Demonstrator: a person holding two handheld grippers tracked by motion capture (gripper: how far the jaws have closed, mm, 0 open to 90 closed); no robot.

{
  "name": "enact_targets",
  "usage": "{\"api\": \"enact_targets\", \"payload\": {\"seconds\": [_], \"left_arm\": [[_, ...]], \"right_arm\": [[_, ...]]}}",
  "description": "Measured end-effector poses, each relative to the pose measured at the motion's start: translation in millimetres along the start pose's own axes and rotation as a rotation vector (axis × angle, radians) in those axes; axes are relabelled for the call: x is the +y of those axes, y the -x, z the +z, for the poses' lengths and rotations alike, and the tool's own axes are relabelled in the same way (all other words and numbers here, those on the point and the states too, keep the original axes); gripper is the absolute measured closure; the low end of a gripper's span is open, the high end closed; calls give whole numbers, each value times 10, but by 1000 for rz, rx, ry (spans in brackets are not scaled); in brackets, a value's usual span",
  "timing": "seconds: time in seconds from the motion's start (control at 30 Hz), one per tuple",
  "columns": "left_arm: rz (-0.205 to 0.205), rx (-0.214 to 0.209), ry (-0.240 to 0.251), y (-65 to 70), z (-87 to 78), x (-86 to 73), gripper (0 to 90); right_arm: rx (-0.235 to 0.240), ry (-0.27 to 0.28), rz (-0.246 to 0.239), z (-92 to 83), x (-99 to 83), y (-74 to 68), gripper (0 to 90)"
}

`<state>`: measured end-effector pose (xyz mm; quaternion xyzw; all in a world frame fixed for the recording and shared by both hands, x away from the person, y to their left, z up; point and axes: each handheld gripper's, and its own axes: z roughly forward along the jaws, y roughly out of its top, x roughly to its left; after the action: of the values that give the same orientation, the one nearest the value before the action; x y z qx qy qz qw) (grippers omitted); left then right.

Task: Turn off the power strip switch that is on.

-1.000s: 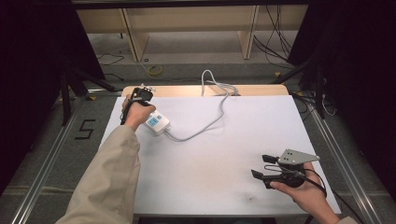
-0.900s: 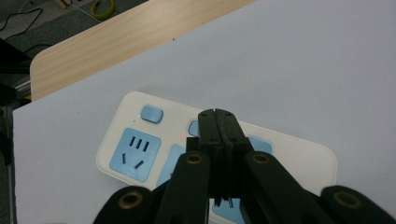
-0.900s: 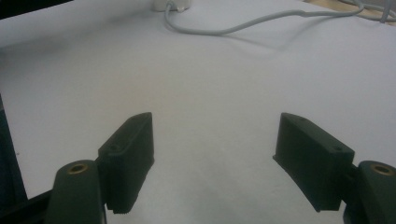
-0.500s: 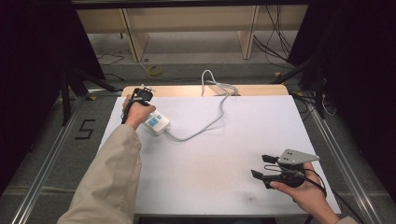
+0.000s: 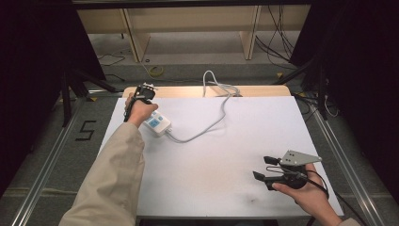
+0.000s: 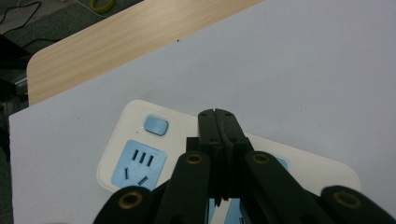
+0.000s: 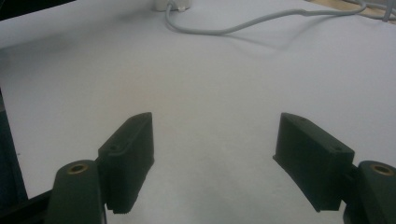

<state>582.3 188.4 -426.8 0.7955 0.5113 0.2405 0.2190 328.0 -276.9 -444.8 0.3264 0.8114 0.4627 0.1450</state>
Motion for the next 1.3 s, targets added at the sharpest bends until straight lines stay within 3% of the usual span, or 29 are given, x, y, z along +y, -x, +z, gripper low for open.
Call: {"api": "enact_targets", "payload": {"seconds": [1.3], "left_arm": [[-29, -11, -35, -21, 209, -53, 899]], "right_arm": [[5, -4, -3, 1, -3, 0, 283]]}}
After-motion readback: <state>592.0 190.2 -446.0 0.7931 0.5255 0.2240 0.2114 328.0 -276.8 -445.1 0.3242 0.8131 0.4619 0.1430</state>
